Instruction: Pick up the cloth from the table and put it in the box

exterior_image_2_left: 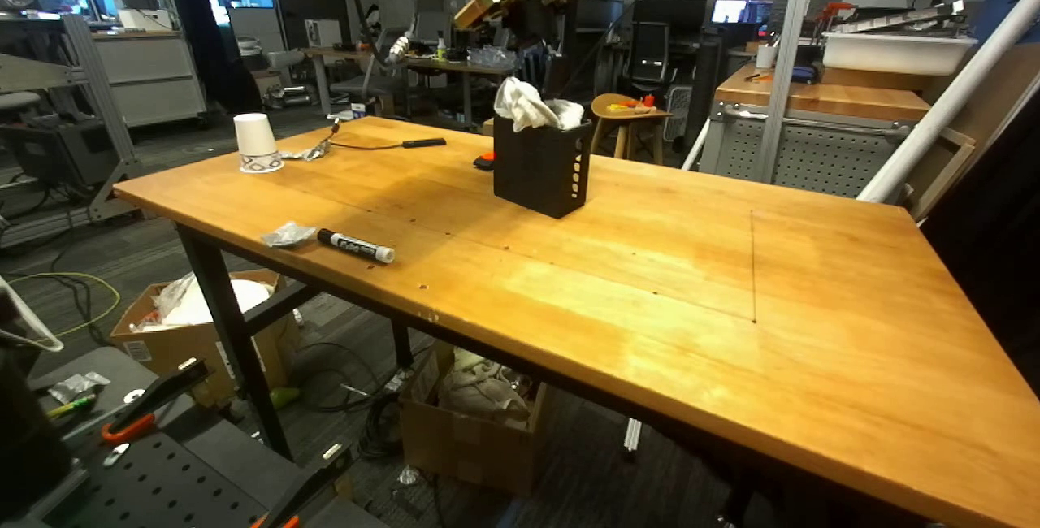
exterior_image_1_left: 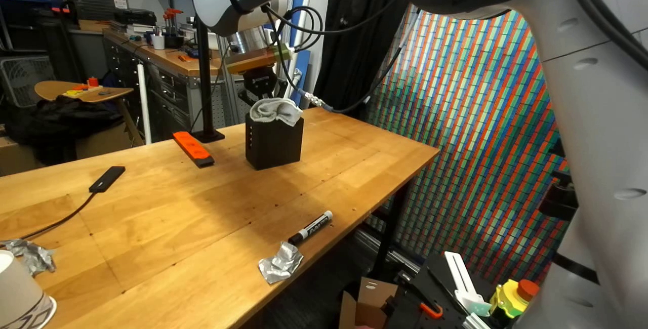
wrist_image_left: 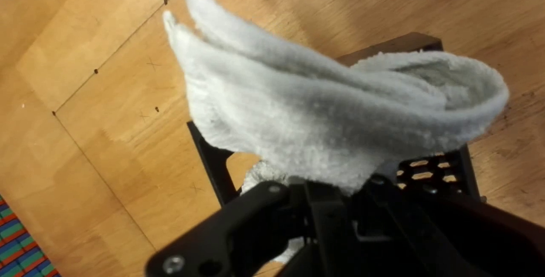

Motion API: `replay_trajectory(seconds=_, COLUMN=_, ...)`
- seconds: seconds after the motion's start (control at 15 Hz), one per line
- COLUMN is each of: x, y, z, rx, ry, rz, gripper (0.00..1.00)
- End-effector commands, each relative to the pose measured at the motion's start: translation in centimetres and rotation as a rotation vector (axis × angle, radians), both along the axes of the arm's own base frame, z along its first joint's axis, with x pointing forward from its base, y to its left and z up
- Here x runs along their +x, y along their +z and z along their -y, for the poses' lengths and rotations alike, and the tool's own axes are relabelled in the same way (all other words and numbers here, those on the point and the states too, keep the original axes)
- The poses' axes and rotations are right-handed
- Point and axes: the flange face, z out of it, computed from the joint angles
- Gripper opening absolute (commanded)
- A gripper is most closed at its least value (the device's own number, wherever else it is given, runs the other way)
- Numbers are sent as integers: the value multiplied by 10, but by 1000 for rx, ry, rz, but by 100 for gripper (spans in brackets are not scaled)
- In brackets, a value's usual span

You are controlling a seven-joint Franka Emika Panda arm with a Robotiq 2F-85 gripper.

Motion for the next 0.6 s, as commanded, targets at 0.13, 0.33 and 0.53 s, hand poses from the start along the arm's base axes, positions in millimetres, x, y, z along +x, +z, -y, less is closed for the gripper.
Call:
replay_trajectory(seconds=0.13, x=6, y=-40, z=9, rx=27, ry=-26, rz=-84, gripper=6)
replay_trajectory(seconds=0.33, x=7, y=-46, z=13, rx=63, ry=-37, rz=-104, gripper=6)
replay_trajectory(seconds=0.53, x=7, y=-37, z=20, rx=61, ry=-60, rz=-97, gripper=7)
